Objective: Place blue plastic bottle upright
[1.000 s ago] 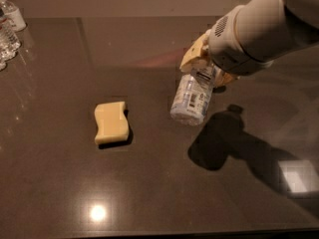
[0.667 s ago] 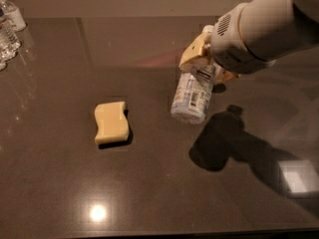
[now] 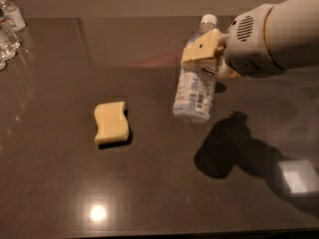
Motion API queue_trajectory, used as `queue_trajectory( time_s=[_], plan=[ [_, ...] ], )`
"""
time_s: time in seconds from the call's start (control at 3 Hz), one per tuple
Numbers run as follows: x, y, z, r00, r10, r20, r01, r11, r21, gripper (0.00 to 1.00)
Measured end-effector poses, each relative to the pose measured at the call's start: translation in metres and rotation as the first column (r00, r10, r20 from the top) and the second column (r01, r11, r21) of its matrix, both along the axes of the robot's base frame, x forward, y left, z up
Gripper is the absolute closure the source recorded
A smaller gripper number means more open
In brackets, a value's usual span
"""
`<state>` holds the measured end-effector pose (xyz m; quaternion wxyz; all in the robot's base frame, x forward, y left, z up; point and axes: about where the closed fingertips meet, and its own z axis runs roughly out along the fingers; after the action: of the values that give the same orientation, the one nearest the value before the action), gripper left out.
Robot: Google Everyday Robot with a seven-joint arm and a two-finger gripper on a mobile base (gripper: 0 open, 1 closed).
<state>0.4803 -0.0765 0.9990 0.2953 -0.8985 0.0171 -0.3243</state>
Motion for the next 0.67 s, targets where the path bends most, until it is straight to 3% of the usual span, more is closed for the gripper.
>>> queue_trajectory(
  time_s=[0.33, 0.67],
  plan=[
    [-0.0087, -0.0025, 0.0039, 0.9962, 0.050, 0.071, -0.054, 0.997, 0.048, 1.00],
    [-0.0158, -0.0079, 0.0068, 0.9866, 0.086, 0.139, -0.099, 0.991, 0.092, 1.00]
  ],
)
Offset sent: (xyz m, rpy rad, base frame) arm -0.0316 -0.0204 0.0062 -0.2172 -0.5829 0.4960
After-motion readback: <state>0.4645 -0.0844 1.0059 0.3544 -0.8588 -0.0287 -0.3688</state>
